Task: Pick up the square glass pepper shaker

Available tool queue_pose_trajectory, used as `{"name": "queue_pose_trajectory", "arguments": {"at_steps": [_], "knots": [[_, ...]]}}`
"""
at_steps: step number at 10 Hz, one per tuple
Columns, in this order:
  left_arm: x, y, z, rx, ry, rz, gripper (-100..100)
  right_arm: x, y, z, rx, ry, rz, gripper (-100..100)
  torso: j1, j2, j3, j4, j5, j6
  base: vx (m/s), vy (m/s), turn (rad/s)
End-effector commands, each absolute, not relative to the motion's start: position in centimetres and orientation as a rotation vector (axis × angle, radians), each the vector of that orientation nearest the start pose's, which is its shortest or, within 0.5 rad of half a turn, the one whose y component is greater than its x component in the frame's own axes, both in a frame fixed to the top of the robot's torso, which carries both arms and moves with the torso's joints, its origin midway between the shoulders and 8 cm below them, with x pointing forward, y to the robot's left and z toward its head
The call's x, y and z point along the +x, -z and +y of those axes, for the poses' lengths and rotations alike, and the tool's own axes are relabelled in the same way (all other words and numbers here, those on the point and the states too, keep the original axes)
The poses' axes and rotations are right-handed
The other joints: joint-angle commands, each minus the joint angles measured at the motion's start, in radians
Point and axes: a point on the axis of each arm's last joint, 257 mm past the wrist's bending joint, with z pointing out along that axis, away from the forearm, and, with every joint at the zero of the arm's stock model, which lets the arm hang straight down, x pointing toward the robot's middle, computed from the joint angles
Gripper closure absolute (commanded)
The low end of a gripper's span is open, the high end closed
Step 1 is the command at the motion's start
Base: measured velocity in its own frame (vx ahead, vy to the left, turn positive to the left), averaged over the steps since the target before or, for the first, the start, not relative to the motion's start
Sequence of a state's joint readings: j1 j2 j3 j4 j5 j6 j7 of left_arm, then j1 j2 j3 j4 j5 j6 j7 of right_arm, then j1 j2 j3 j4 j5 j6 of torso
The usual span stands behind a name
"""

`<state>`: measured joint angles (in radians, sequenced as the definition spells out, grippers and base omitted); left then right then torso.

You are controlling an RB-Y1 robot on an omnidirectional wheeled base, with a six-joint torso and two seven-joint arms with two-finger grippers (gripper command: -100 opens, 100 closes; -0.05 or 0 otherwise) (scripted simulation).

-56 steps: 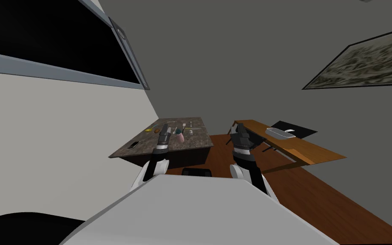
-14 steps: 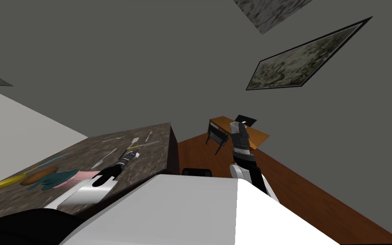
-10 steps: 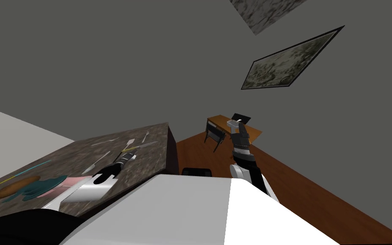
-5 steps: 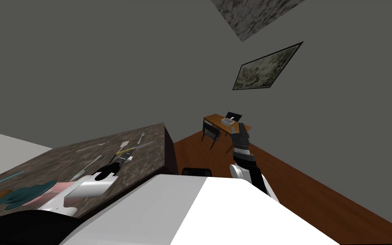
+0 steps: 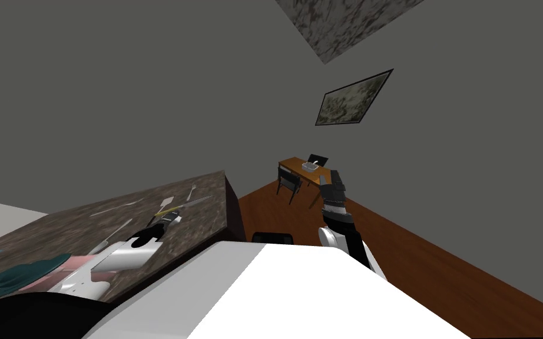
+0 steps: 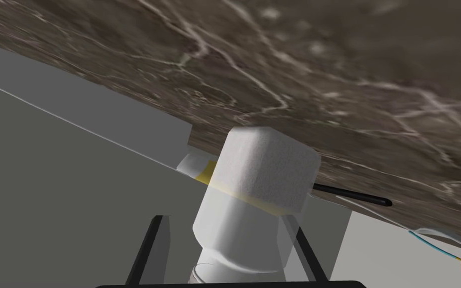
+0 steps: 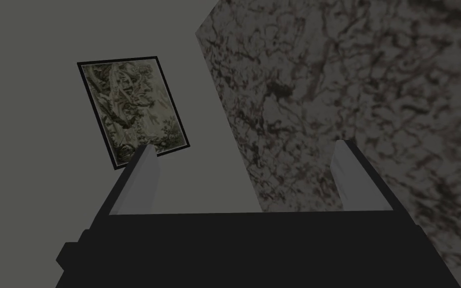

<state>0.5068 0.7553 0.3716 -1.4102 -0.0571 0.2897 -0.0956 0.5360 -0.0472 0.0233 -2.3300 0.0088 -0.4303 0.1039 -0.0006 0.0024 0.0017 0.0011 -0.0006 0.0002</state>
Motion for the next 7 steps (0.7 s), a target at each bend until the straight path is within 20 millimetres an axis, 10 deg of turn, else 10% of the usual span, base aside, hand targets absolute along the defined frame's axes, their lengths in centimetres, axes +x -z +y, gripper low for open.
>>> {"name": "queue_pose_trajectory", "arguments": {"at_steps": [1, 4, 5, 6, 7], "knots": [[24.6, 30.0, 73.6, -1.183, -0.279, 1.646, 100, 34.5, -2.1, -27.0, 0.621, -1.202, 0.718, 0, 0.0, 0.0, 0.0, 0.0, 0.0, 0.0, -0.005, 0.0, -0.01], [24.7, 29.9, 73.6, -1.178, -0.282, 1.649, 100, 34.5, -2.1, -27.0, 0.621, -1.202, 0.718, 0, 0.001, -0.001, 0.0, 0.0, 0.001, -0.001, 0.0, 0.0, 0.0], [24.6, 29.9, 73.6, -1.178, -0.282, 1.649, 0, 34.5, -2.1, -27.0, 0.621, -1.202, 0.718, 0, 0.002, -0.001, 0.0, 0.0, 0.001, -0.001, 0.0, 0.0, 0.0], [24.9, 29.9, 72.5, -1.156, -0.261, 1.661, 100, 34.5, -2.1, -27.0, 0.621, -1.202, 0.718, 0, 0.002, 0.0, 0.0, 0.0, 0.001, -0.001, 0.061, 0.017, 0.251], [25.1, 29.9, 71.8, -1.139, -0.25, 1.671, 100, 34.5, -2.1, -27.0, 0.621, -1.201, 0.718, 0, 0.002, -0.002, -0.001, 0.0, 0.001, -0.004, 0.112, 0.009, 0.291]]}}
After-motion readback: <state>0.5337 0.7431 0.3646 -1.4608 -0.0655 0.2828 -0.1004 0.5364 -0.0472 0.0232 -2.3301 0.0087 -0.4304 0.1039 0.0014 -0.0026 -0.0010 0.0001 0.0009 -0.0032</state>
